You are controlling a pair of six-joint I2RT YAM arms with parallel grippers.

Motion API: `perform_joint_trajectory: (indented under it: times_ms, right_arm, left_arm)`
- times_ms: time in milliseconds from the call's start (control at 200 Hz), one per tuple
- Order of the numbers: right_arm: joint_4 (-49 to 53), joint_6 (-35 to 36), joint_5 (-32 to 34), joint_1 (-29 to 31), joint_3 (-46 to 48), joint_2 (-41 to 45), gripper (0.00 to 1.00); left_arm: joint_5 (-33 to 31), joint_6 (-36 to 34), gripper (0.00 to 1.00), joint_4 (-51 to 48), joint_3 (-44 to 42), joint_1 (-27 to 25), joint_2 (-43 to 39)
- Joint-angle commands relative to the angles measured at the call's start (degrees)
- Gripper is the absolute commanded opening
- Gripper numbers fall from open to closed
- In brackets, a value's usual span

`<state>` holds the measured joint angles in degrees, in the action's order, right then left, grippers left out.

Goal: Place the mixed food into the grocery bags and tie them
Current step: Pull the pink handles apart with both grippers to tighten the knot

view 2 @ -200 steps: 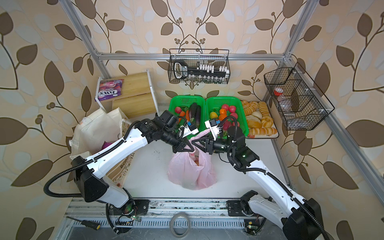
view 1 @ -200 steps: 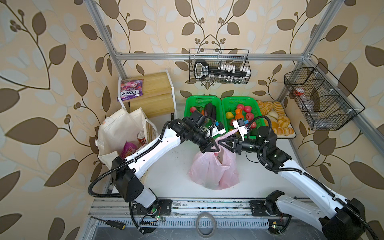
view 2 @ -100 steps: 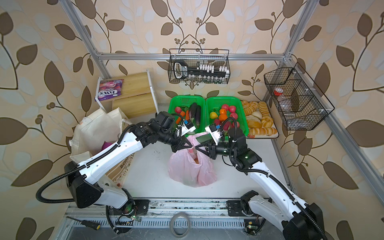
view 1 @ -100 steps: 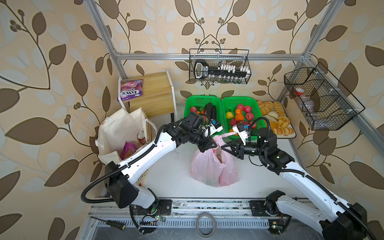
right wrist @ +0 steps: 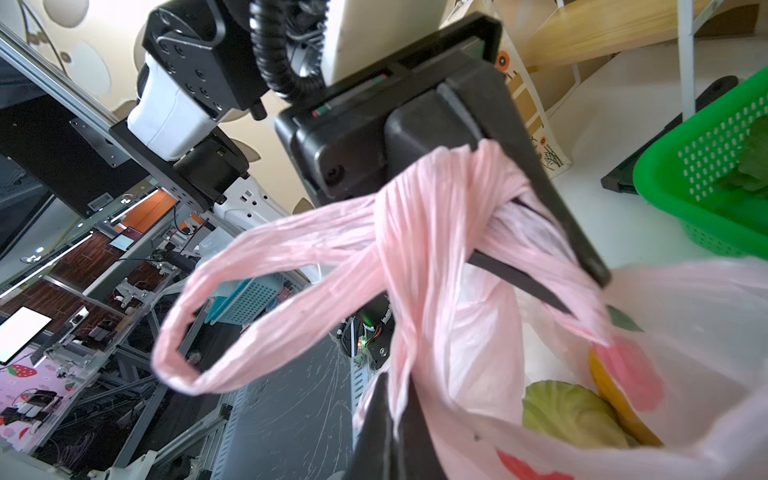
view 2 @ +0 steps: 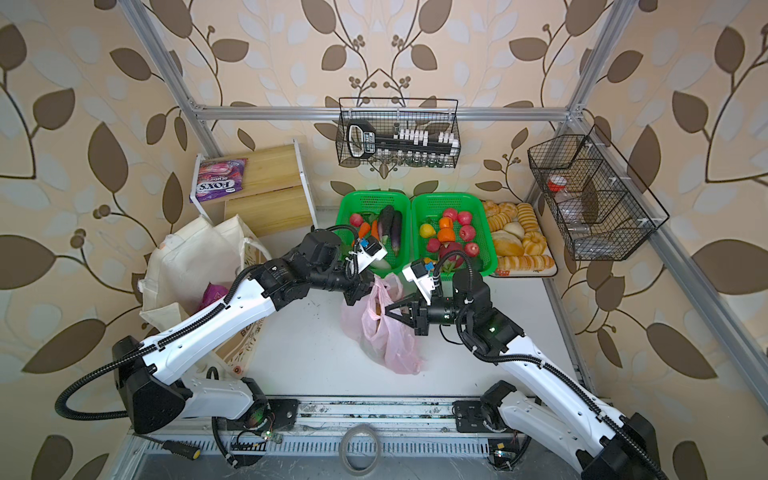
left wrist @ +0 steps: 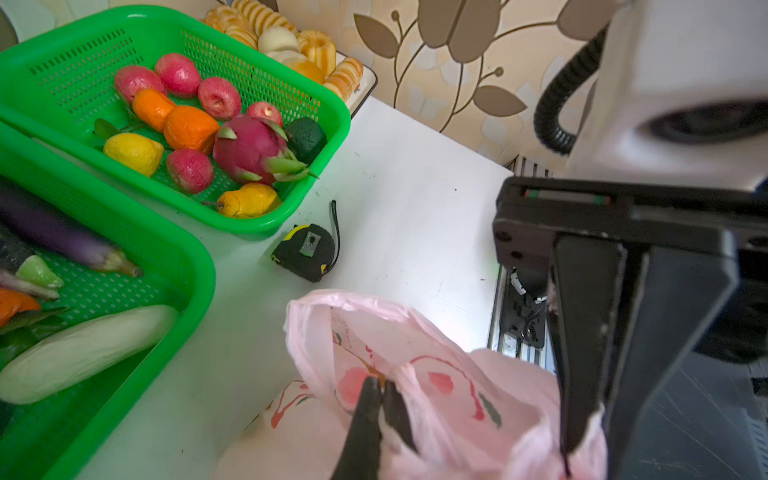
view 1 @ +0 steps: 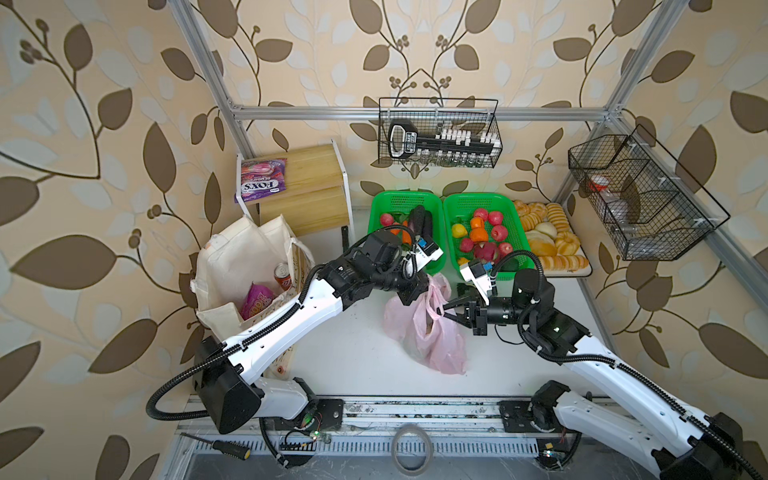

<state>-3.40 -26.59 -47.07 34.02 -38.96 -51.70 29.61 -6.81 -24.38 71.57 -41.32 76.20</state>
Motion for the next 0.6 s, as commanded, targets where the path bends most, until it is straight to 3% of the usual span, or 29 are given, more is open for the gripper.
perform_joint_trajectory:
  times_ms: [0,160,220,400,595]
  right_arm:
    - [-1.35,-0.28,0.14,3.29,0.99,-0.06,0.04]
    - [1.37,3.29,3.79,3.95,0.65,0.27,0.12]
    - [3.23,6.06,5.06,3.73,0.26,1.51,0.24]
    - [9.16,14.64,10.95,3.15,-0.67,9.16,0.47]
    - [13.22,26.44,19.23,2.85,-0.21,19.89,0.52]
  left_arm:
    - [1.68,2.4,0.0,14.02,-1.74,0.28,-3.8]
    - [7.71,2.73,0.0,27.5,-8.25,0.28,-5.66]
    - [8.45,2.67,0.0,32.11,-10.81,0.28,-6.38]
    - [8.59,2.65,0.0,40.45,-15.03,0.28,-7.23]
    - [8.69,3.09,0.0,42.02,-15.76,0.25,-6.95]
